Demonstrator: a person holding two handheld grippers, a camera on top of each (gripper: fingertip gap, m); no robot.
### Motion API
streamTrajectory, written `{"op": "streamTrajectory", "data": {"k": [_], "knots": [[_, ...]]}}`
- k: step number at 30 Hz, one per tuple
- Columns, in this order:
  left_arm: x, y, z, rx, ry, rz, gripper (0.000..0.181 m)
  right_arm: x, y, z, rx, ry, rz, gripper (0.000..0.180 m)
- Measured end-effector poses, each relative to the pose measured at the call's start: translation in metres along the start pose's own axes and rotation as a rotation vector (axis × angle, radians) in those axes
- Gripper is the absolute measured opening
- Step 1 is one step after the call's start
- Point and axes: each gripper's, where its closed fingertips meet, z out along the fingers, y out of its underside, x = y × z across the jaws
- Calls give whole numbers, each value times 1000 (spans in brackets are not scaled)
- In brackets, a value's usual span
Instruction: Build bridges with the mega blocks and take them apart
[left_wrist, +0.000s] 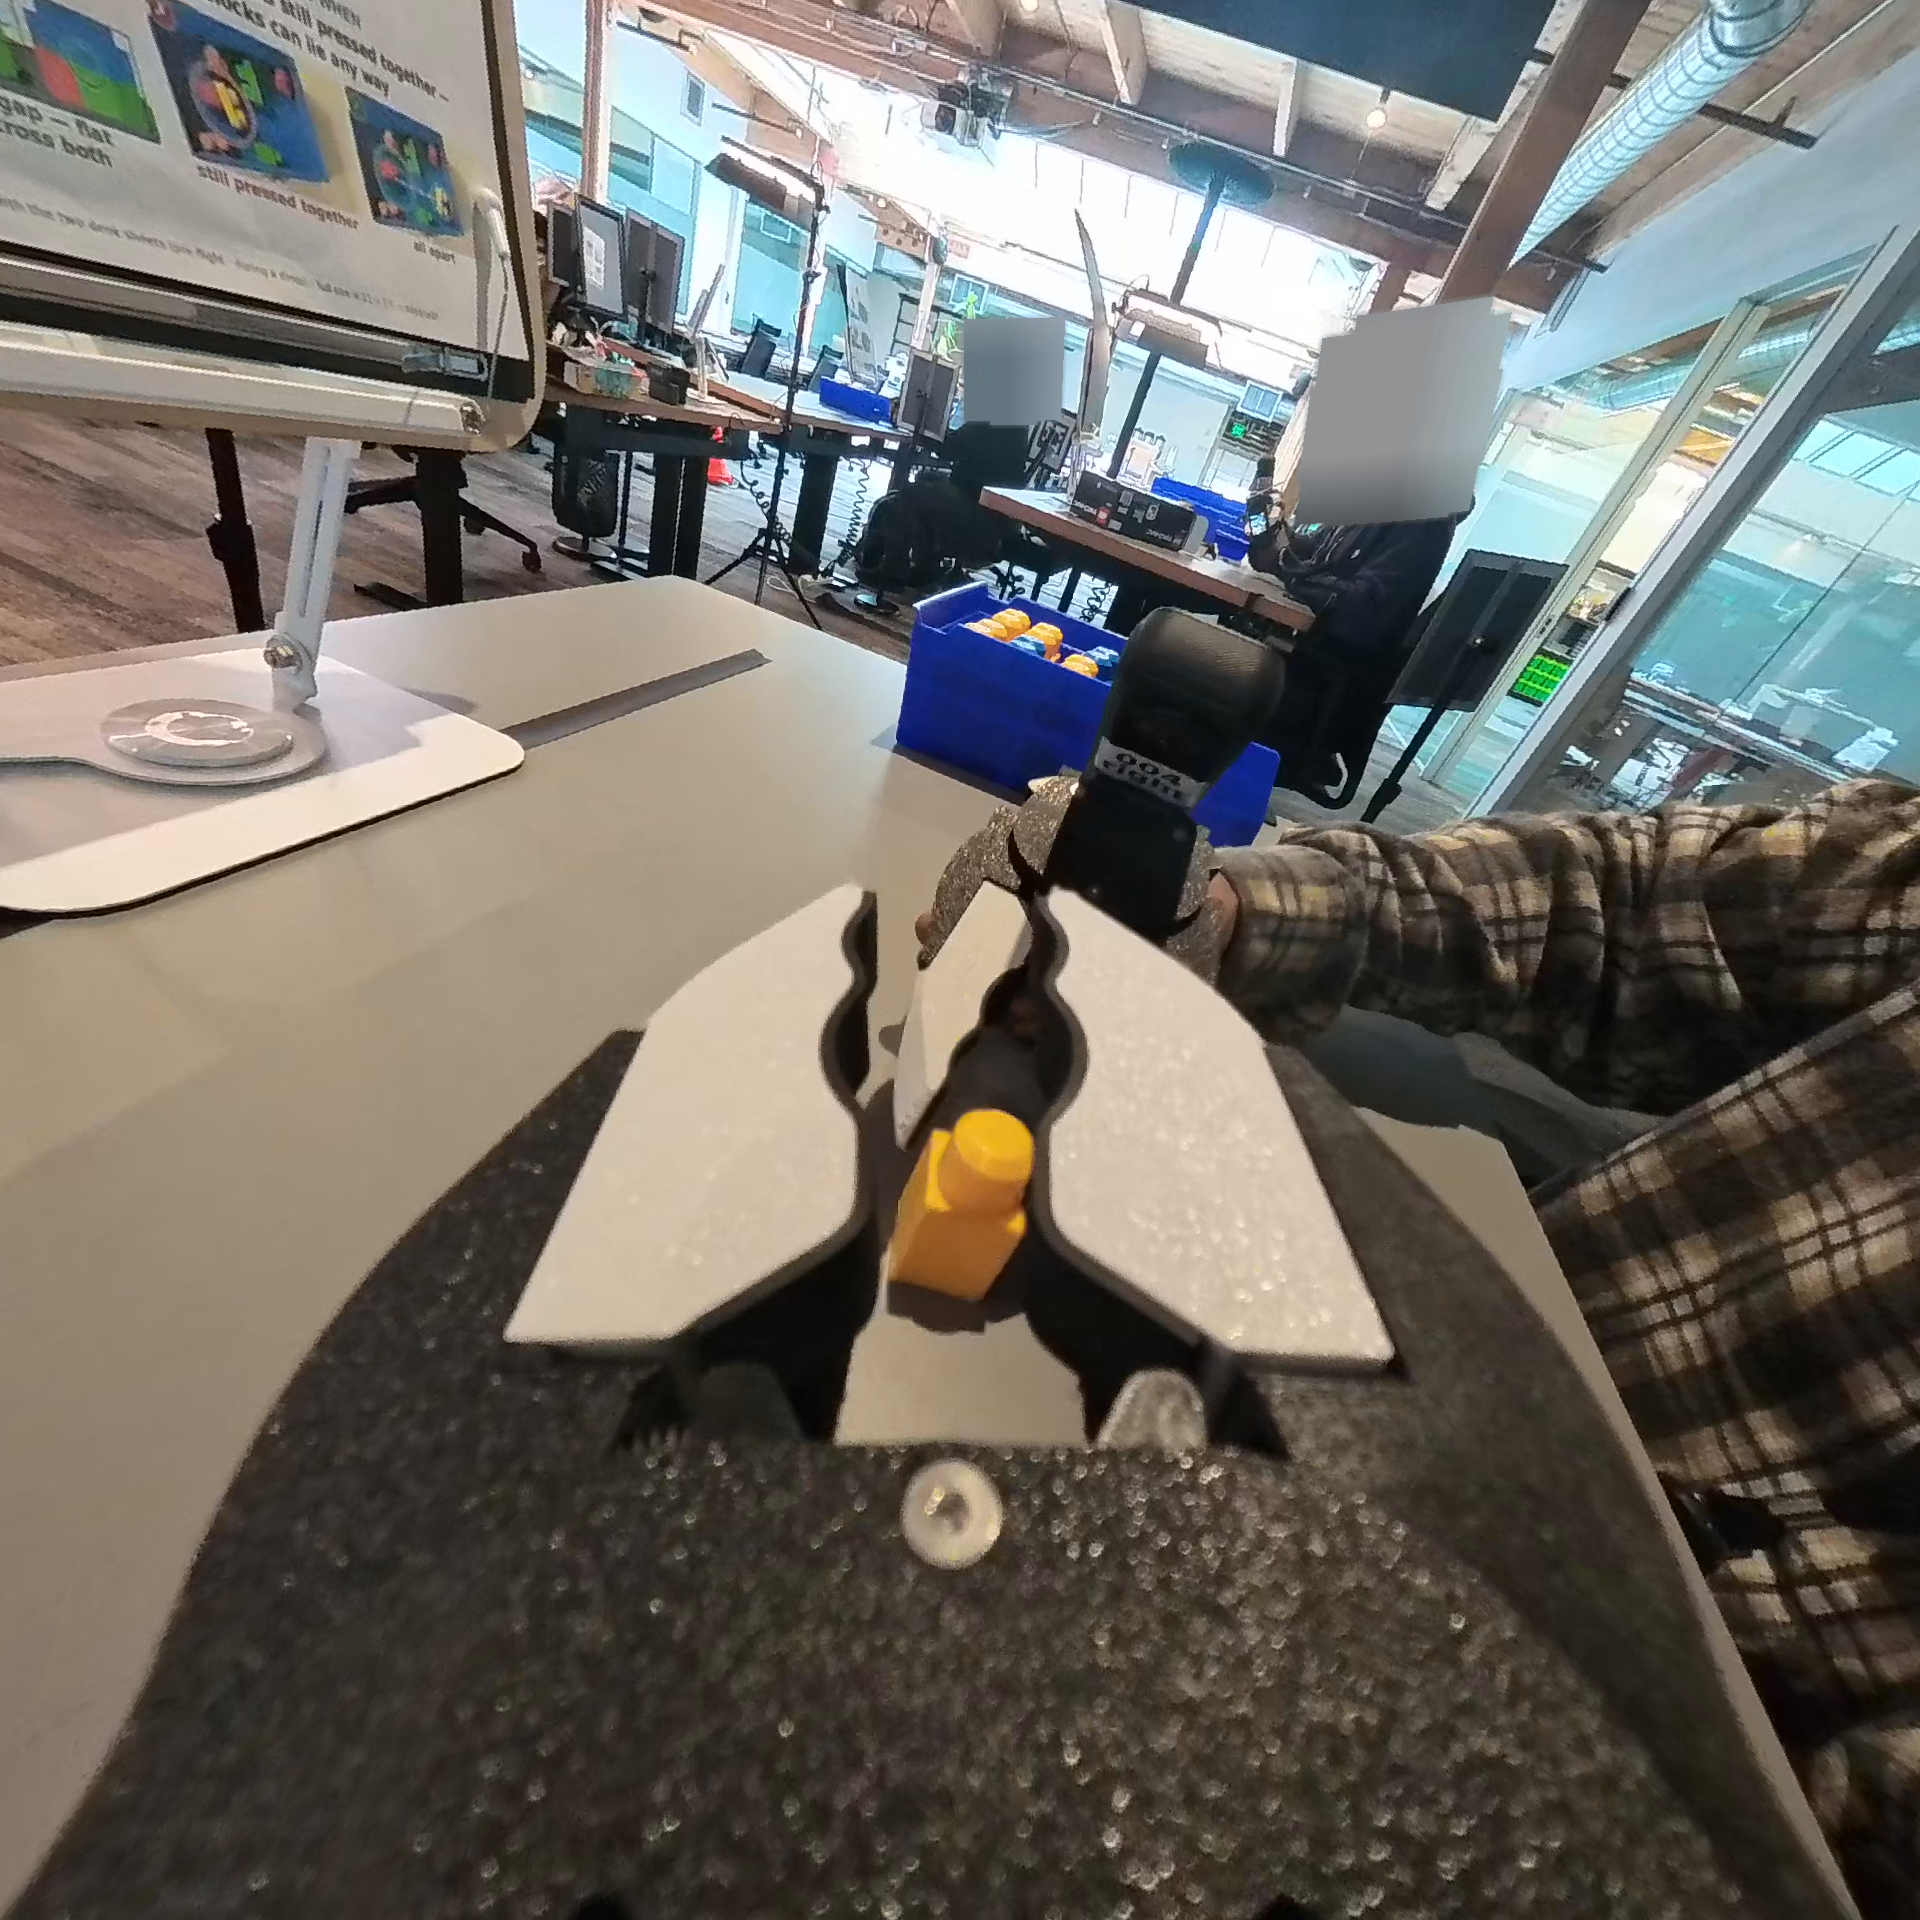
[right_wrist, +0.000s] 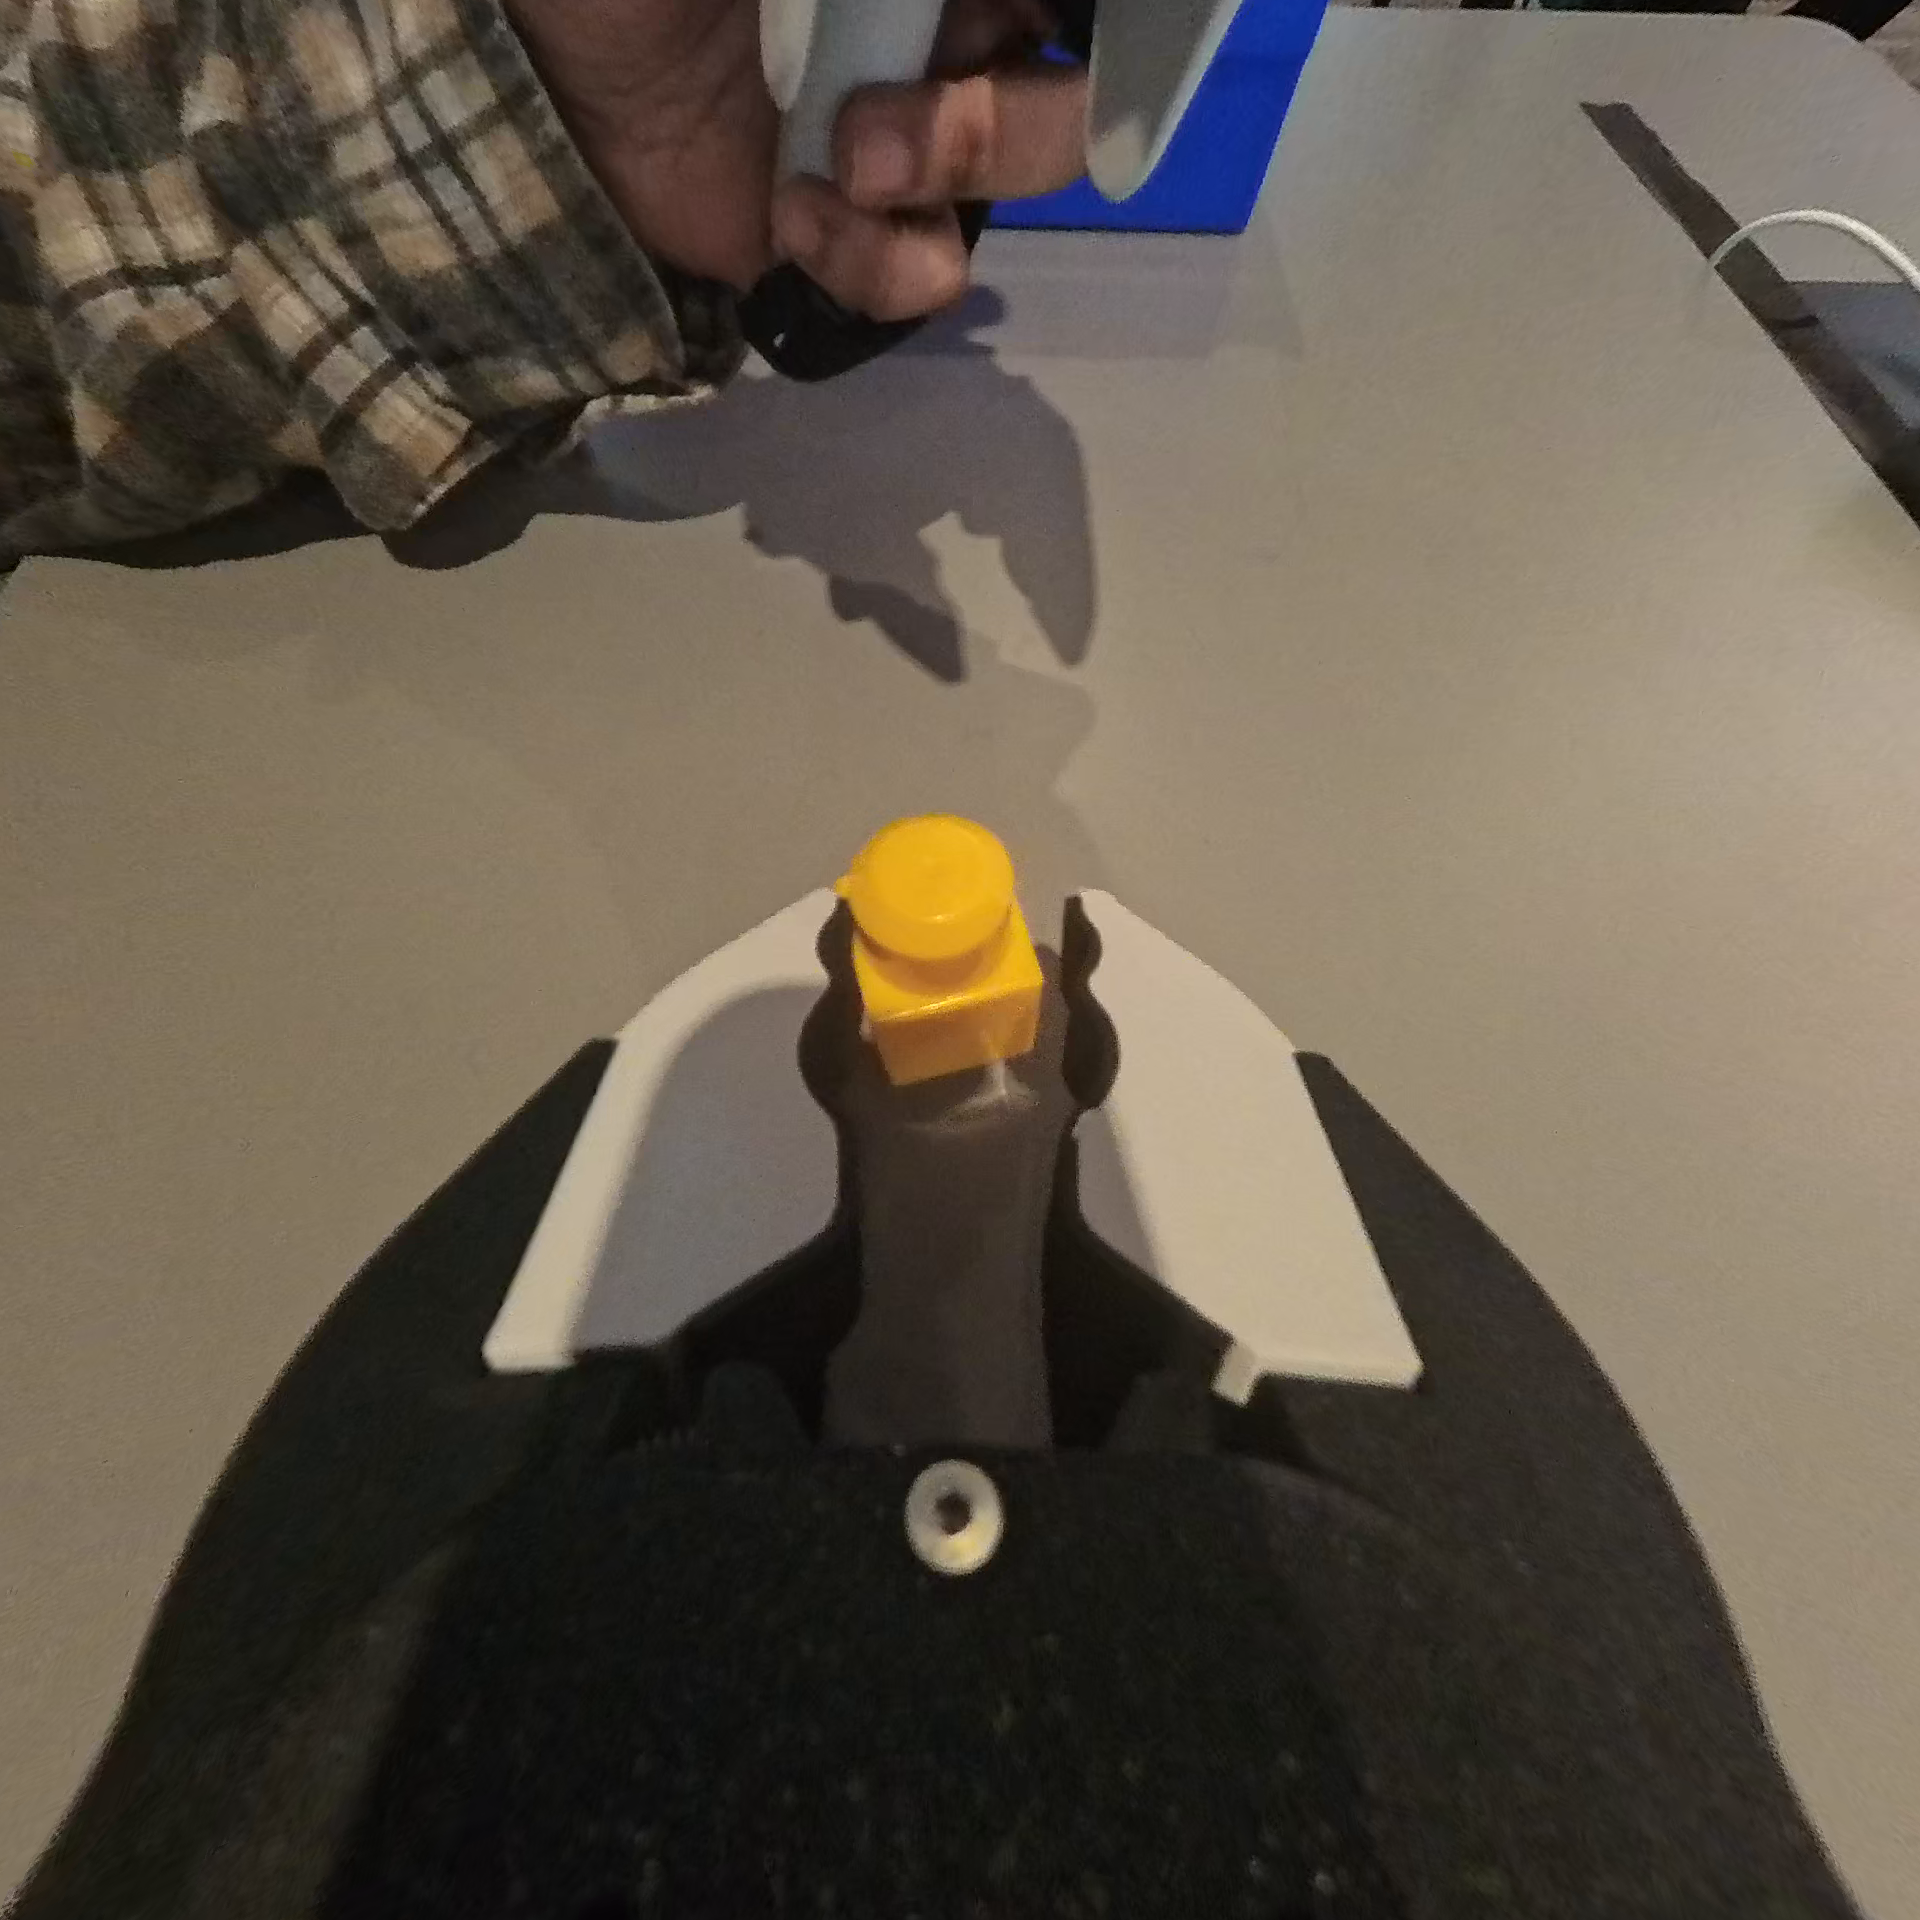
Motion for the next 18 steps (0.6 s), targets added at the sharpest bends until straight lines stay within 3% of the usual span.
{"op": "streamTrajectory", "data": {"k": [4, 18], "knots": [[-1, 1, 0, -4, -3, -3, 28, 1, 6, 0, -45, 10, 3, 62], [-8, 2, -4, -6, -29, -12, 29, -3, -10, -4, -25, -31, -104, 42]]}}
